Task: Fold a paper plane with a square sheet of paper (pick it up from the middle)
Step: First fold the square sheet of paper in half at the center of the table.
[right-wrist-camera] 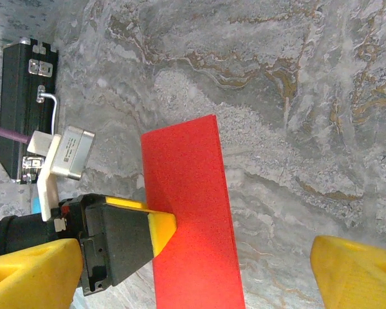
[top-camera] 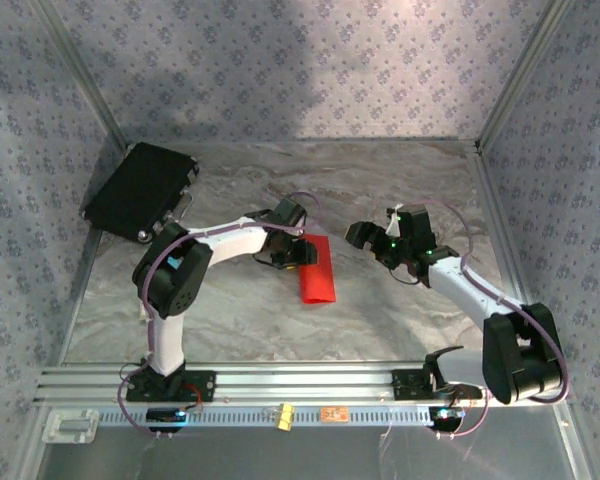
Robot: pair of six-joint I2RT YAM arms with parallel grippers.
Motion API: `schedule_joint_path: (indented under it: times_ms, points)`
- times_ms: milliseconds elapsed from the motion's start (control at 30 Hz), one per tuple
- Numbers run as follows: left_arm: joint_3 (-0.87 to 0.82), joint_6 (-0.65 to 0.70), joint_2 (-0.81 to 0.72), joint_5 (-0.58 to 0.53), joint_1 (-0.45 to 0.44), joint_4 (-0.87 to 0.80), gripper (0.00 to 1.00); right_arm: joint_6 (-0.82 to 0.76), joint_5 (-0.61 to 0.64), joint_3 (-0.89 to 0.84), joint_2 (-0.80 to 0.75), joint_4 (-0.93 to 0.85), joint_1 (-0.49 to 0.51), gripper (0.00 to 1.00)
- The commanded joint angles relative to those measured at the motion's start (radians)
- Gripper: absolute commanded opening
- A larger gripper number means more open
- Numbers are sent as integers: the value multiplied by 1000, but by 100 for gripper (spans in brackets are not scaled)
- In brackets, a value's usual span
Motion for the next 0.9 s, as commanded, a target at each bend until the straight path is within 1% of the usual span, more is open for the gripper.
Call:
schedule_joint_path:
  times_ms: [0,167,333,500,600,867]
  points:
    - [22,25,40,-19,2,-49,53,-17,-3,21,12,-14,7,93]
    - [70,56,82,-52,-6,-137,53,-24,-15,32,29,-19,10,93]
    - [97,56,111,-93,-9,-189,53,-25,-3,31,35,-25,15,94]
    - [107,51,128,-101,-15,-200,54,-25,8,22,40,-28,14,94]
    - [124,44,145,-127,-20,-230,54,-25,13,19,43,-30,14,93]
    - [154,65,166,-150,-32,-255,55,-25,14,18,51,-35,10,94]
